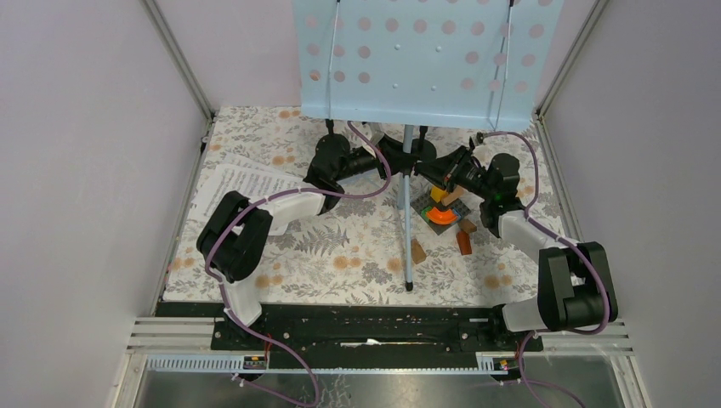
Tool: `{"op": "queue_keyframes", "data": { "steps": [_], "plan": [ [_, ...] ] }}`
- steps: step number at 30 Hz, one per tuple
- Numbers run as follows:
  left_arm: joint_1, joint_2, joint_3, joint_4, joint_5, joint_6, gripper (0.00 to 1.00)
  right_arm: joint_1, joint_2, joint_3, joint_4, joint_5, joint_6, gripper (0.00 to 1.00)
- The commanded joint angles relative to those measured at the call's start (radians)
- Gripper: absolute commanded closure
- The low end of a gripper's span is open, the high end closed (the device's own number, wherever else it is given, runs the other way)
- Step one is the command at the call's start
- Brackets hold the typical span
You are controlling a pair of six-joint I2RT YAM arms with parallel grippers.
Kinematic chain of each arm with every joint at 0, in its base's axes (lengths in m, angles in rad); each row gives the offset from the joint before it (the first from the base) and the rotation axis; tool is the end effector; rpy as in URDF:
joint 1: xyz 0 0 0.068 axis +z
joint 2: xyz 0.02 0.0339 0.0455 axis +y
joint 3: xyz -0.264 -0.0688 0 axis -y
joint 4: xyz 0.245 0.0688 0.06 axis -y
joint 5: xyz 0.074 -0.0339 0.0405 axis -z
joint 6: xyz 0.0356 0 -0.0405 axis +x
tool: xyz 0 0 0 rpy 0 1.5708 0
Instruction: Pack up the instrument practice props
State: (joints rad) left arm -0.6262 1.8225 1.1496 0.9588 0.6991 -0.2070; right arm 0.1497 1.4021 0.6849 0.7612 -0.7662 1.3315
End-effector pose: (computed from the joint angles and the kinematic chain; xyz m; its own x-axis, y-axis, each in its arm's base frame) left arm 0.3203 -0.2600 0.2920 0.0286 -0.2148 -0.9762 0.9756 0.2189 -0.0196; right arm 0.2923 0.0690 0.2623 -0.7596 0.5934 -0.2664 -0.2301 0.1380 0.9633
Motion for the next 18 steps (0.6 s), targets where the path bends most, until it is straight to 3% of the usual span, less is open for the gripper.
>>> {"op": "queue_keyframes", "data": {
  "steps": [1,10,15,18],
  "plan": [
    [-0.01,0.053,0.0,-0.164,0.021,-0.02,1.0,0.072,-0.061,-0.007,0.173,-0.08,-0.17,1.0],
    [-0.013,0.035,-0.005,-0.184,0.023,-0.001,1.0,0.243,-0.167,-0.112,0.141,0.087,-0.645,1.0],
    [-0.013,0.037,-0.01,-0.177,0.025,-0.008,1.0,0.304,-0.217,-0.118,-0.038,0.173,-0.926,1.0],
    [-0.013,0.038,-0.01,-0.173,0.027,-0.011,1.0,0.311,-0.227,-0.126,-0.063,0.181,-1.036,1.0]
  ]
}}
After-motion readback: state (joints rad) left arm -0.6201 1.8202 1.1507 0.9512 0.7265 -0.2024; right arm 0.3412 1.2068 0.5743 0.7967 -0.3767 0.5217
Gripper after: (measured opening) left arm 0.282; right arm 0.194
